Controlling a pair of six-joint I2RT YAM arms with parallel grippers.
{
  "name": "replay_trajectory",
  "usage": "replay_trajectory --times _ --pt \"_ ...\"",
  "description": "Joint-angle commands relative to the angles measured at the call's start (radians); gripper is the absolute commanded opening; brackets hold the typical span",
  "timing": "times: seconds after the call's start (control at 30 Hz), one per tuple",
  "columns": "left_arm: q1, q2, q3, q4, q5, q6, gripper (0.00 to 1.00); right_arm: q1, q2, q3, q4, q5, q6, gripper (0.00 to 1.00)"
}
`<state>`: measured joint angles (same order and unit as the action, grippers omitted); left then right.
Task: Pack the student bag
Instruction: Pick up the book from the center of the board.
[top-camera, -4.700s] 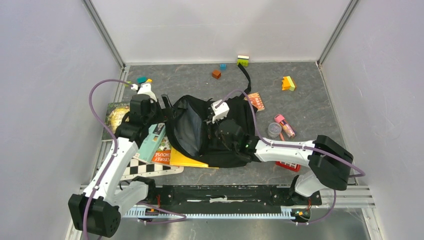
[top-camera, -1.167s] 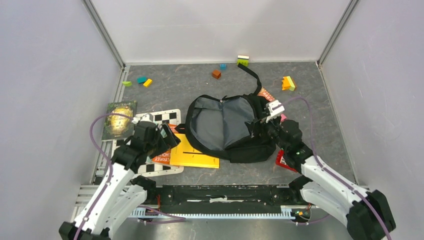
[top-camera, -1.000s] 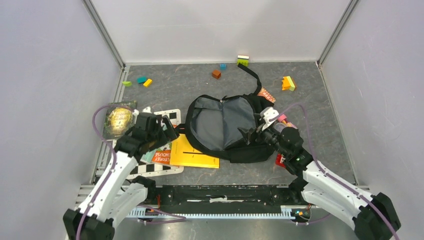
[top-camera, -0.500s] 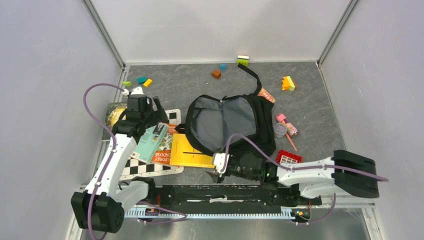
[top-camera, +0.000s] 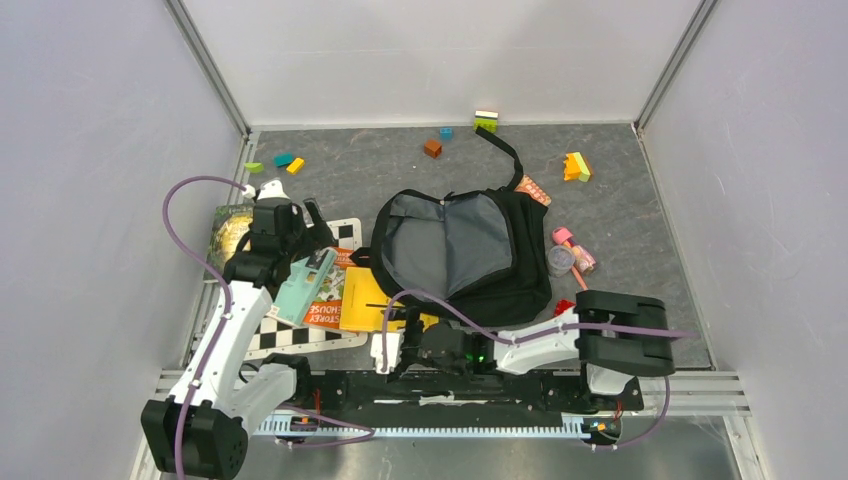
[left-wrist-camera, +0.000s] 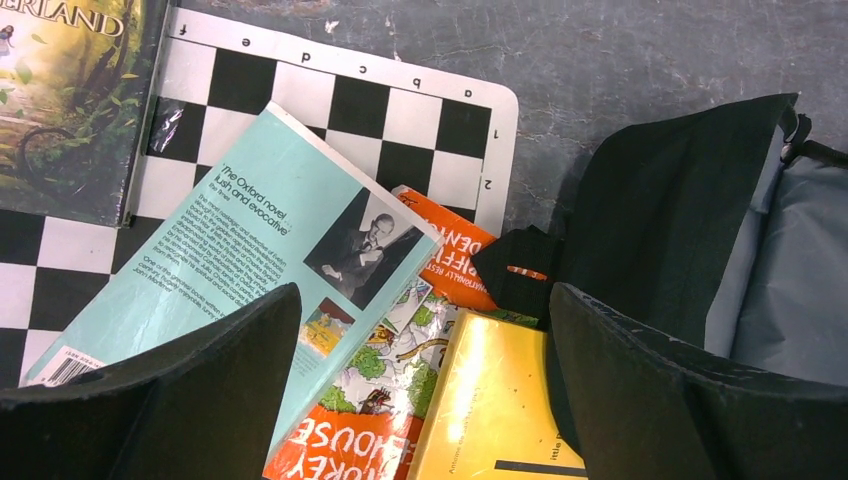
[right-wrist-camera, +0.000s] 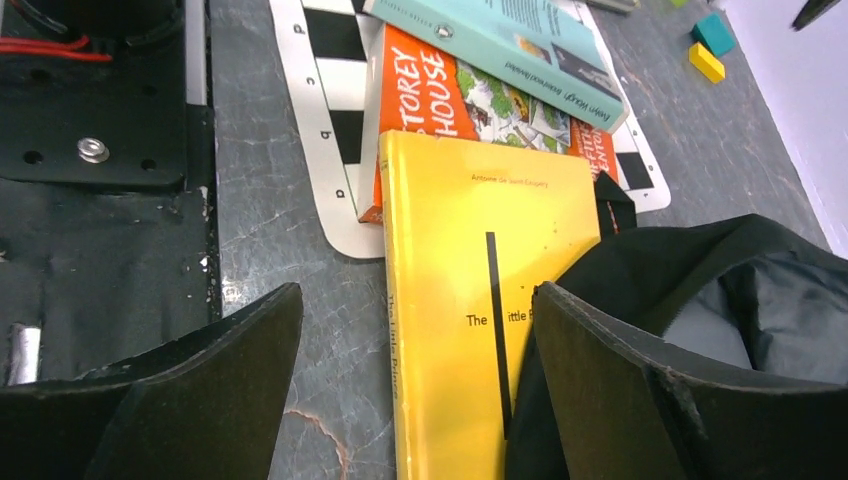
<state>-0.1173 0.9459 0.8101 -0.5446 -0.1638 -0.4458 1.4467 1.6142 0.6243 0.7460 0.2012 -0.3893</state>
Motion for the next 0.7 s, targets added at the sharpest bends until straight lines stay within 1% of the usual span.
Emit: replay_trajectory --times 0.0,0.1,0.2,0.37,0.47,0.6,0.67 --pt "0.007 -0.02 0.002 0.04 -0.039 0.03 1.0 0.028 0.081 0.079 -0.012 0.143 -0.033 0.89" --pt "0.008 -0.022 0.0 0.04 -0.045 0.028 1.0 0.035 0.105 0.066 0.018 0.199 -0.017 0.89" --pt "0.008 -0.016 0.0 0.044 -0.031 0.025 1.0 0.035 0.147 0.079 0.016 0.204 -0.022 0.89" --pt "0.008 0.0 0.004 0.041 -0.025 0.024 1.0 0.037 0.226 0.129 -0.007 0.214 -0.032 0.85" --pt "0.007 -0.004 0.003 0.04 -0.03 0.023 1.0 0.038 0.255 0.142 0.002 0.221 -0.046 0.84" --pt "0.008 -0.008 0.001 0.041 -0.032 0.022 1.0 0.05 0.286 0.135 0.069 0.319 -0.07 0.84" --pt "0.008 -0.006 0.001 0.043 -0.031 0.023 1.0 0.053 0.308 0.143 0.088 0.371 -0.083 0.82"
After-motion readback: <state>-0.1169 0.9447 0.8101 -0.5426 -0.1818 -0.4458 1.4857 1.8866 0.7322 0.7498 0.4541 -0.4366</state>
